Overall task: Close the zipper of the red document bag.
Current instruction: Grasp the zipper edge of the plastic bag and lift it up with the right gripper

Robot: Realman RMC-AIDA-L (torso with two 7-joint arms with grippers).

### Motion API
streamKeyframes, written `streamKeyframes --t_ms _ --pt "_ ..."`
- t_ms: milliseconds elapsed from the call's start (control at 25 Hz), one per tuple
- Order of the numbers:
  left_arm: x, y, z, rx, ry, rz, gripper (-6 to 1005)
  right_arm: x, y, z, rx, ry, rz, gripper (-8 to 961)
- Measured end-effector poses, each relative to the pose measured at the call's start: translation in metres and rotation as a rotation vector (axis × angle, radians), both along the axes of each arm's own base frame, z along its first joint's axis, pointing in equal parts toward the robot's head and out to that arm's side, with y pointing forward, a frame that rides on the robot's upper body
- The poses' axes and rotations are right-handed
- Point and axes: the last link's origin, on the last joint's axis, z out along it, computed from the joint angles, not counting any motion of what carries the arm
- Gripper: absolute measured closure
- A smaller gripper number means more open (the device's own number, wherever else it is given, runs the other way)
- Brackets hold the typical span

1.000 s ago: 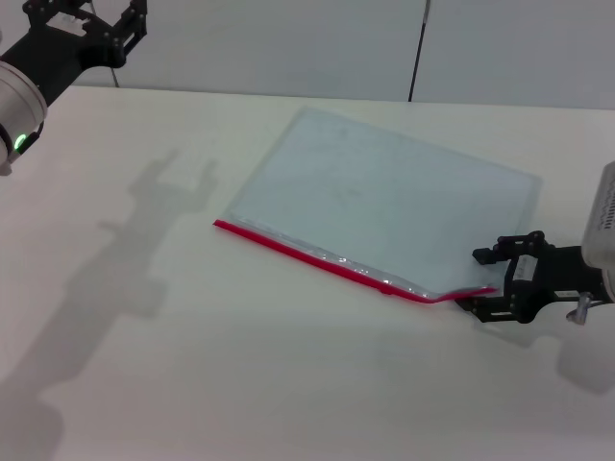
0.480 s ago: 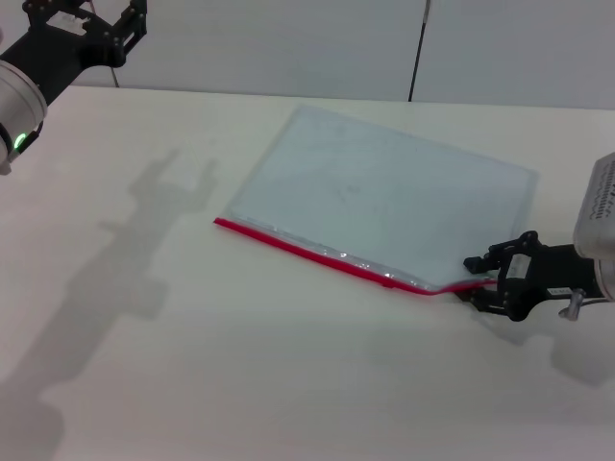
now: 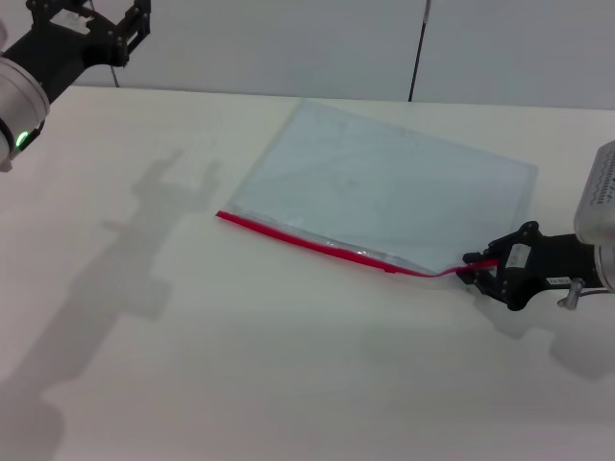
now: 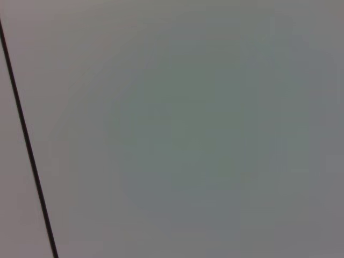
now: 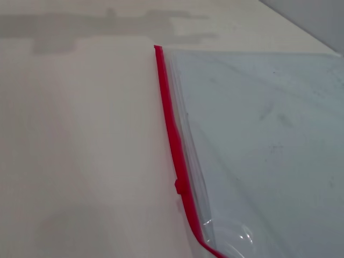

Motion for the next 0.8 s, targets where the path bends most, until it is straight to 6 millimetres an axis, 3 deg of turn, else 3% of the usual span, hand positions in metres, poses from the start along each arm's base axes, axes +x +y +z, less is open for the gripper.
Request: streamKeyframes --t_ms 320,800 --pt "0.002 -0.001 0.001 -0.014 0.007 -0.001 449 -0.003 0.002 0.004 0.015 0.010 -0.002 799" --pt "0.018 0.002 -0.001 -0.084 0.044 -0.008 454 -0.019 0.000 0.037 0.073 0.062 -0.006 868"
